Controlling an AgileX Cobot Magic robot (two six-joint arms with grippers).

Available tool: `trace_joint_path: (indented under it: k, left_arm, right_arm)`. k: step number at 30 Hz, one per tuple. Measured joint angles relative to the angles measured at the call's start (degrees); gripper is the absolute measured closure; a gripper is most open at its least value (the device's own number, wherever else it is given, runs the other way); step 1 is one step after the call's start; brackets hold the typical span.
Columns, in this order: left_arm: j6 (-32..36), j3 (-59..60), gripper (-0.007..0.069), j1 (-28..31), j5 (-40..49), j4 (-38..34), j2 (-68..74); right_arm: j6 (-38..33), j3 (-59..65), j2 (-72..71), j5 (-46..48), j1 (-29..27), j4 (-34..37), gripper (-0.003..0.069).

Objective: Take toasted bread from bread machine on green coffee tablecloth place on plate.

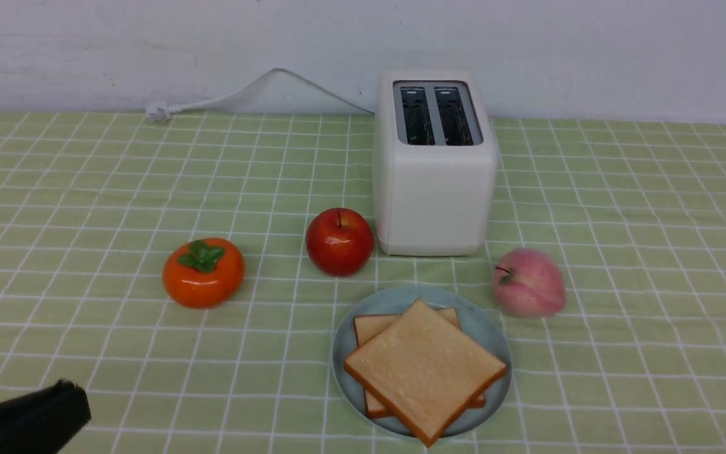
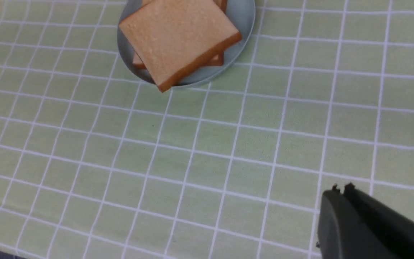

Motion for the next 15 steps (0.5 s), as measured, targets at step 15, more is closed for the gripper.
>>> trace_joint_path:
  k: [15]
  left_arm:
    - [0.0, 0.25, 0.0637, 0.0, 8.68, 0.0, -0.02]
  right_arm:
    - [1.23, 11.79, -20.24, -8.24, 0.0, -1.34, 0.064]
